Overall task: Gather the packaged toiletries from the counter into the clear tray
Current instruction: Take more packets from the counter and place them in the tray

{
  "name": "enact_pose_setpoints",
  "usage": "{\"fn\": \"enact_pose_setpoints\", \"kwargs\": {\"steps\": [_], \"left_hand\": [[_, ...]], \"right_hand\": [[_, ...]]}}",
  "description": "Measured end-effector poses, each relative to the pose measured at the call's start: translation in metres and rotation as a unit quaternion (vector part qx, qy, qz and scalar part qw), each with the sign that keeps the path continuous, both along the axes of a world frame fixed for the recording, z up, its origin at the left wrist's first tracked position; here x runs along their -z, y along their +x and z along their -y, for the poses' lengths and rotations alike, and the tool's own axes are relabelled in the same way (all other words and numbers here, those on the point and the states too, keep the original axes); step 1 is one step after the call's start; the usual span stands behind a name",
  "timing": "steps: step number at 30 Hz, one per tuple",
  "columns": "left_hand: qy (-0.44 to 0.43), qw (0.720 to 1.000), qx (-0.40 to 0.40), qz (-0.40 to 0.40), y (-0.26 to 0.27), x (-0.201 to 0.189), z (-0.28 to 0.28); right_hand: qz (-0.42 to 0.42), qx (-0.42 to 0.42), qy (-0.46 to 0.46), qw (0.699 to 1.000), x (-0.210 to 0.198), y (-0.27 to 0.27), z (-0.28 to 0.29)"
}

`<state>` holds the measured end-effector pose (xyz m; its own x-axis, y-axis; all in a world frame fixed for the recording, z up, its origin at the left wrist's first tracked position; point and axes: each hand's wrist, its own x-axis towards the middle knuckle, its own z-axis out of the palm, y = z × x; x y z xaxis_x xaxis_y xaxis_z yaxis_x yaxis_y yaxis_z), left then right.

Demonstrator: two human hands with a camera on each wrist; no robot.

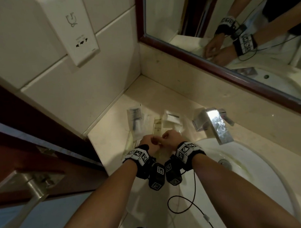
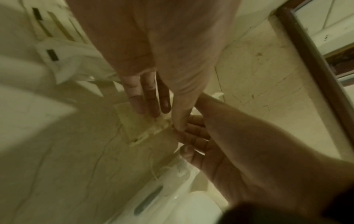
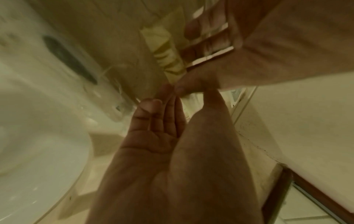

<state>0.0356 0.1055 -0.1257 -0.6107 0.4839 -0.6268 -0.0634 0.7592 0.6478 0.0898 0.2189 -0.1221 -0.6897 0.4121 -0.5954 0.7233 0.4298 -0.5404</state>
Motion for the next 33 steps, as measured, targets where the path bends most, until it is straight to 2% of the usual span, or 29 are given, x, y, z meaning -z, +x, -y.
{"fn": "enact_pose_setpoints", "kwargs": {"steps": [6,10,13,17,21,25,27,29,33], "left_hand": [[0.025,0.999,-0.02,0.025,-0.002,0.003,0.008],[-0.05,0.996,-0.001,-0.067,-0.002,0.005,0.005],[-0.122,0.98,0.067,-0.141,0.001,0.007,-0.002],[-0.162,0.966,0.091,-0.182,0.009,0.014,-0.006],[-0.173,0.967,0.077,-0.168,0.009,0.012,-0.011],[-0.209,0.973,0.051,-0.081,0.008,0.017,-0.009],[-0.222,0.969,0.048,-0.096,0.004,0.013,-0.007],[-0.208,0.97,0.074,-0.101,-0.001,0.008,-0.005],[-0.162,0.979,0.121,-0.036,-0.006,-0.003,0.005]], "right_hand": [[0.003,-0.076,0.076,0.994,-0.019,0.009,-0.014],[-0.004,-0.098,0.089,0.991,-0.029,0.021,-0.026],[-0.003,-0.092,0.09,0.992,-0.032,0.028,-0.038],[-0.001,-0.097,0.1,0.99,-0.04,0.038,-0.05],[-0.014,-0.102,0.103,0.989,-0.05,0.049,-0.058],[-0.026,-0.104,0.102,0.989,-0.05,0.057,-0.059],[-0.031,-0.11,0.098,0.989,-0.051,0.061,-0.059],[-0.034,-0.111,0.098,0.988,-0.052,0.064,-0.058],[-0.041,-0.098,0.106,0.989,-0.056,0.07,-0.054]]}}
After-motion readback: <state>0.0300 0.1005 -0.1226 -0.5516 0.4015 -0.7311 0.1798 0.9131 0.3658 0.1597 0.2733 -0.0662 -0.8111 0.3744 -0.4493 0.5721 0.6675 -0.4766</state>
